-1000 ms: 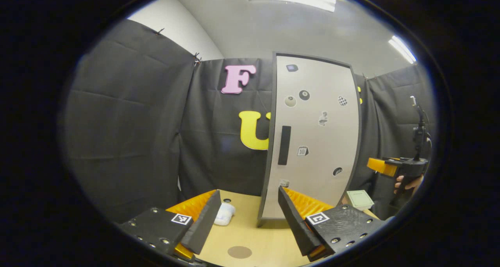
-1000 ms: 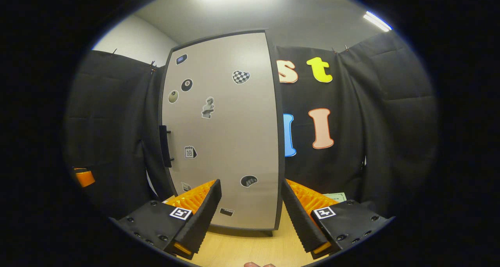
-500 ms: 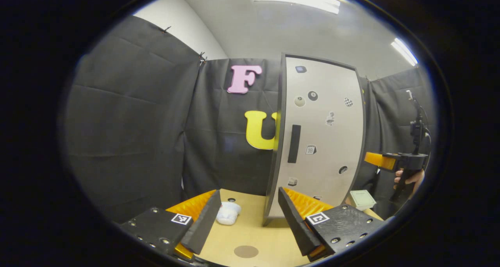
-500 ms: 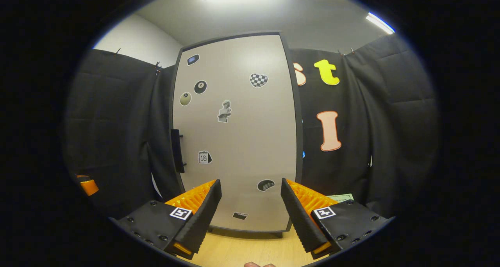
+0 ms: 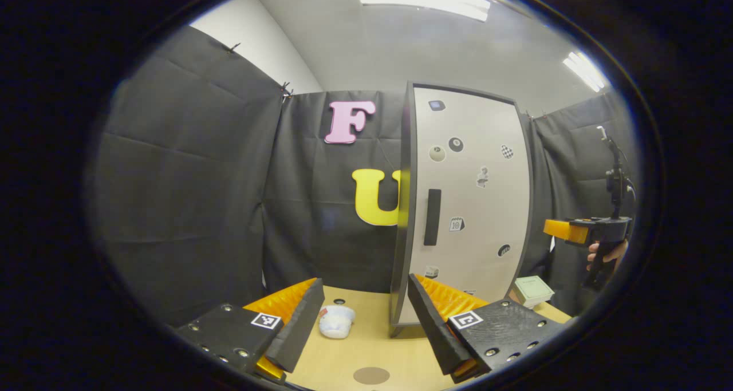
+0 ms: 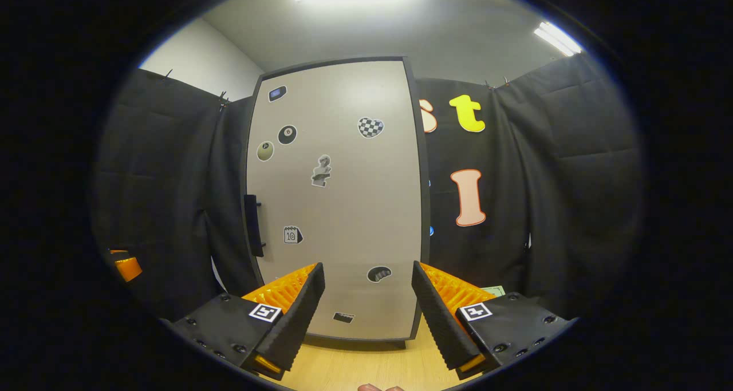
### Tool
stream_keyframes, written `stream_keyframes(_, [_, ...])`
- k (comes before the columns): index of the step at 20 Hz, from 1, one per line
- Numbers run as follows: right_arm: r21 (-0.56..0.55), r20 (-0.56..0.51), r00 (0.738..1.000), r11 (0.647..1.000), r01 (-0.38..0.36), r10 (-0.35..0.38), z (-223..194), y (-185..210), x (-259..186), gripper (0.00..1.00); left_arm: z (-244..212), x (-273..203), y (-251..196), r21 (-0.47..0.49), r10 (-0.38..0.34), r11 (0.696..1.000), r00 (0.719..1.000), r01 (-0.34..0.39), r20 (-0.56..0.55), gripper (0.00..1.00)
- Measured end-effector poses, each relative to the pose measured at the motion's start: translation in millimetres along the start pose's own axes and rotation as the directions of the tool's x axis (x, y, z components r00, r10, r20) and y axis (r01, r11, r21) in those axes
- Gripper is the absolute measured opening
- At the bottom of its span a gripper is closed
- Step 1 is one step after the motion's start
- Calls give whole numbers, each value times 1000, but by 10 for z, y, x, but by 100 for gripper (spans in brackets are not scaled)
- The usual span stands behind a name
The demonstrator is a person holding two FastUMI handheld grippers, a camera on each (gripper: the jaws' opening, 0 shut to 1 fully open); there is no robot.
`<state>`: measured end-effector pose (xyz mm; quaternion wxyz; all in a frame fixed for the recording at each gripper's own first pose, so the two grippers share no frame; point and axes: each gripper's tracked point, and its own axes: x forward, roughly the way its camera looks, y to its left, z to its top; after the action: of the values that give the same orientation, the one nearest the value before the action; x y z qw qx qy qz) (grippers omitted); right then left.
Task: Open the cabinet door with the right hand, grasp the bottle in the cabinet with the left hand and place it on the coaster, then close the cabinet door with the right hand.
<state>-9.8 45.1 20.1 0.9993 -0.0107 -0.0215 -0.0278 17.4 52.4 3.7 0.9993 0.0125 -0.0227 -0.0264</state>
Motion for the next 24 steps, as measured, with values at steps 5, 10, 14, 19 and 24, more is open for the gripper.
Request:
stream_keyframes(5, [24, -2, 999, 999, 35, -35, 21, -71, -6, 97, -119, 213, -136, -18, -54, 998, 998, 53, -16, 89])
stream_keyframes(10, [62, -36, 999, 998, 30, -27, 84, 36, 64, 97, -211, 346, -101, -31, -79, 996, 996, 78, -29, 90])
stream_keyframes(14, [119, -48, 999, 993, -15, 21, 260, 292, 250, 92, -275, 429, -34, -37, -102, 994, 994, 101, -41, 90])
stream_keyframes(19, [88, -72, 993, 993, -85, 91, 422, 744, 617, 97, -373, 482, 135, -9, -113, 994, 993, 112, -45, 90])
stream_keyframes(24, [93, -113, 980, 984, -154, 164, 478, 1277, 983, 97, -533, 506, 322, -66, -116, 992, 991, 112, -68, 90])
